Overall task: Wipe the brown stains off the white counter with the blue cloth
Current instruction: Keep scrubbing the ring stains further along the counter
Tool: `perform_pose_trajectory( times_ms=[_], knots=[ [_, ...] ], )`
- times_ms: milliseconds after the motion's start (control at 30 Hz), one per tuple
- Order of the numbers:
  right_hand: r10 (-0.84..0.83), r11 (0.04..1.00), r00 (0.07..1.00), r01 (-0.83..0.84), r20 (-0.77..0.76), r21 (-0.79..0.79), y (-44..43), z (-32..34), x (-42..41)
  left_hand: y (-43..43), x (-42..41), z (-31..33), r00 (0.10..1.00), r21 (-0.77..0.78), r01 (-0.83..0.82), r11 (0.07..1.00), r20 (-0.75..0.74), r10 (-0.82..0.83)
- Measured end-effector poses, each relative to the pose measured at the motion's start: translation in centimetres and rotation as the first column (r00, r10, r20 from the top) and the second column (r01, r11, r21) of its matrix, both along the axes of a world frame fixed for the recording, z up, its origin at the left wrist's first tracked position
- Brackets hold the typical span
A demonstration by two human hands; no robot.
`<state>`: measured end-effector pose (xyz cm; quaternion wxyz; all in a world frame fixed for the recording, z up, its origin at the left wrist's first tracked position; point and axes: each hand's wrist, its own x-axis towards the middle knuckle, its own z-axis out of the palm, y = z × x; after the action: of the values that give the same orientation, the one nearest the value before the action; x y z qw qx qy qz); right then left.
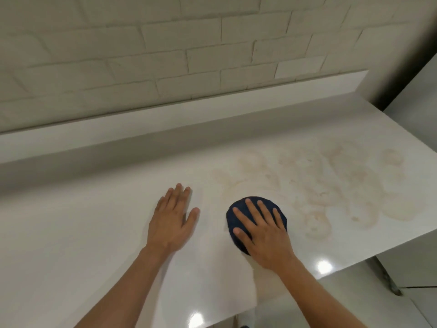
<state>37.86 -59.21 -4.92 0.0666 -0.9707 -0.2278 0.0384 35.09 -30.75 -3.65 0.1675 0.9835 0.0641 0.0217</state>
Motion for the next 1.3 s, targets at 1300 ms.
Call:
perform_pose_trajectory(
  times_ms=[1300],
  knots=[
    [0.013,1.000,0.998,-0.014,-0.064,-0.011,4.0,1.8,7.2,-5.5,6.5,0.4,0.957,0.152,0.213,0.965,-0.231,-0.174]
  ],
)
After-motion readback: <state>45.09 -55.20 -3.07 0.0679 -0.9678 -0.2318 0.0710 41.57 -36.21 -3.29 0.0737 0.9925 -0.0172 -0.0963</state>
